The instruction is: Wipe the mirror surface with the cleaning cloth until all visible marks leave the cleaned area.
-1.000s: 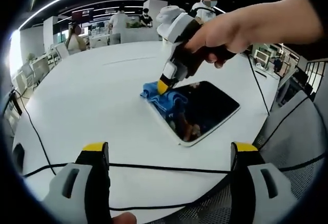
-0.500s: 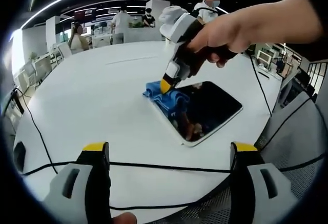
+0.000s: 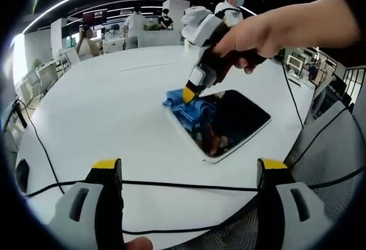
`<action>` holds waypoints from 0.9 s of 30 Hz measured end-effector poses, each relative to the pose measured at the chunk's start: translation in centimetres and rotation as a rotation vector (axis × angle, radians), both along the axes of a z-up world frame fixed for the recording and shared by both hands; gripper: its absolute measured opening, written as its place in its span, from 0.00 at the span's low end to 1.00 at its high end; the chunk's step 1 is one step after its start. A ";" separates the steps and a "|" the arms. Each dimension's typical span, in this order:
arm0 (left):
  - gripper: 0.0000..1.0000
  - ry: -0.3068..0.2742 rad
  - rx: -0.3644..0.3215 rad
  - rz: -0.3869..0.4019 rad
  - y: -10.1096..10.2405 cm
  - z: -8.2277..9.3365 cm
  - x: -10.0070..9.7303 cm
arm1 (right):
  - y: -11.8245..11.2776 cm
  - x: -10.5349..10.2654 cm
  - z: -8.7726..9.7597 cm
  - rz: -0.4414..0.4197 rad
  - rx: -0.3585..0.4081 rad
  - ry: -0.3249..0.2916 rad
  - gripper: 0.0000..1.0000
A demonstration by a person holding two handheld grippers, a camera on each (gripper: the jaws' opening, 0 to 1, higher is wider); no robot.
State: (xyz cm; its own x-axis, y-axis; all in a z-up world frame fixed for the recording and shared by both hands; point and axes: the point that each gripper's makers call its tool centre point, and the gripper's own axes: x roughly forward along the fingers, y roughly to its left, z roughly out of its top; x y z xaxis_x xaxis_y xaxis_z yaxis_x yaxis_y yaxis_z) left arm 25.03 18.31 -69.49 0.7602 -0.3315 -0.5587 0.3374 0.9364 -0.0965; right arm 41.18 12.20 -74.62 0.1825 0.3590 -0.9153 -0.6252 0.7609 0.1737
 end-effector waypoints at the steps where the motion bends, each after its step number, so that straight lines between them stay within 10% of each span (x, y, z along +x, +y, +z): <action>1: 0.97 0.000 0.000 0.002 0.0 0.0 0.0 | -0.3 -0.1 0.2 -0.005 0.002 0.001 0.00; 27: 0.97 -0.003 0.003 -0.011 -0.1 0.0 0.0 | -3.6 0.0 0.9 -0.056 -0.030 -0.016 0.00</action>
